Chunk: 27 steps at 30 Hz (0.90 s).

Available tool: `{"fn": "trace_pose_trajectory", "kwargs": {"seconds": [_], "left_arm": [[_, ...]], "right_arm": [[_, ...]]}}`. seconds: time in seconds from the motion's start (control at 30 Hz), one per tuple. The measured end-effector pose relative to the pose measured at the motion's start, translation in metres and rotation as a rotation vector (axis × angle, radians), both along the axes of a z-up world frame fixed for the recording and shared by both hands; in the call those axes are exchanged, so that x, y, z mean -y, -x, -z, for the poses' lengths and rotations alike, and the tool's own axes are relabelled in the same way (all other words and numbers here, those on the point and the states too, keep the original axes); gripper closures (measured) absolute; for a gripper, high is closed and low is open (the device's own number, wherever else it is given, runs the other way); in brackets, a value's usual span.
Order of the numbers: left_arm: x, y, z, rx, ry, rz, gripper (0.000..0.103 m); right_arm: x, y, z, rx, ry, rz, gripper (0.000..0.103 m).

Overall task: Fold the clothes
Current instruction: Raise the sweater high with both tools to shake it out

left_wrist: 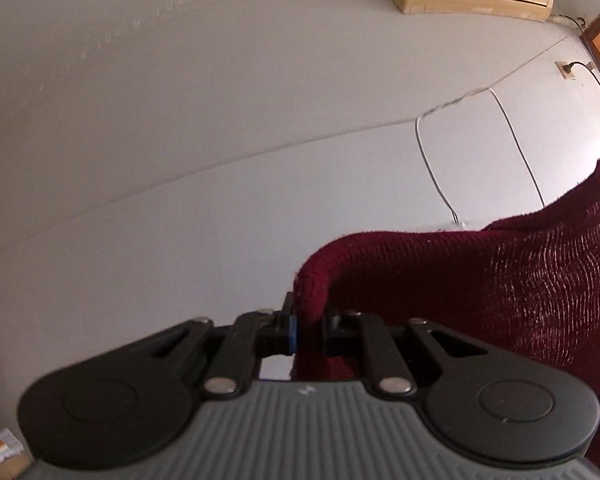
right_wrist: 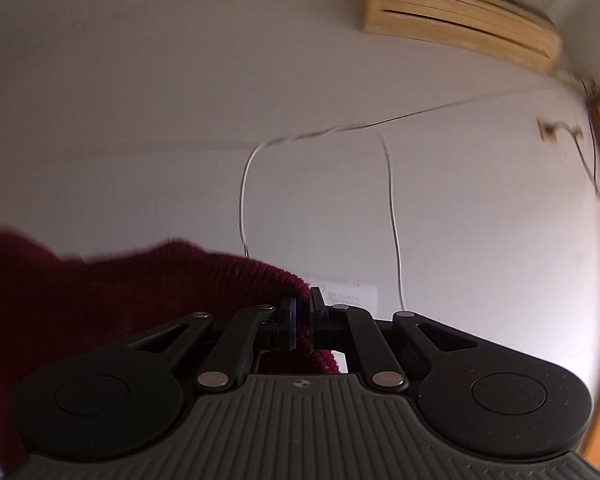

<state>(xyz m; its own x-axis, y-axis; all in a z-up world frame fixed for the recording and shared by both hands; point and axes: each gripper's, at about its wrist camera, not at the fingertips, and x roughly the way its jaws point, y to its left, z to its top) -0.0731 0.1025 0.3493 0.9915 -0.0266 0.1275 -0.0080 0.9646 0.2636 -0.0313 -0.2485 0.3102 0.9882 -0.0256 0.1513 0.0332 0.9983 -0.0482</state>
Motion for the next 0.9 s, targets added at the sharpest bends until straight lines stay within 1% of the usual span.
{"fn": "trace_pose_trajectory", "kwargs": {"seconds": [0.17,0.23,0.3,0.37,0.47,0.6,0.7,0.8,0.87,0.9], "left_arm": [[-0.020,0.022,0.035,-0.097,-0.025,0.017,0.091],[-0.022,0.037,0.041,-0.105,-0.043,0.039,0.090],[-0.025,0.054,0.034,-0.078,-0.050,0.044,0.090],[-0.026,0.068,0.024,-0.039,-0.045,0.052,0.090],[-0.030,0.094,0.010,0.031,-0.038,0.067,0.090],[-0.034,0.117,-0.010,0.094,-0.043,0.082,0.089],[-0.036,0.126,-0.021,0.135,-0.063,0.068,0.088],[-0.039,0.126,-0.024,0.121,-0.067,0.076,0.088],[-0.041,0.124,-0.023,0.104,-0.068,0.083,0.087],[-0.042,0.121,-0.022,0.091,-0.065,0.093,0.087]], "right_arm": [[0.027,0.022,0.019,-0.081,-0.052,-0.072,0.098],[0.034,0.031,0.021,-0.094,-0.075,-0.090,0.098],[0.032,0.039,0.020,-0.086,-0.047,-0.084,0.098],[0.029,0.050,0.016,-0.064,-0.046,-0.086,0.098],[0.013,0.085,0.016,-0.020,-0.062,-0.101,0.098],[0.014,0.115,0.000,0.019,-0.063,-0.106,0.098],[0.012,0.132,-0.013,0.056,-0.039,-0.084,0.098],[0.009,0.141,-0.022,0.066,-0.022,-0.063,0.098],[0.005,0.141,-0.023,0.049,-0.019,-0.056,0.098],[-0.003,0.143,-0.015,0.035,-0.021,-0.057,0.098]]}}
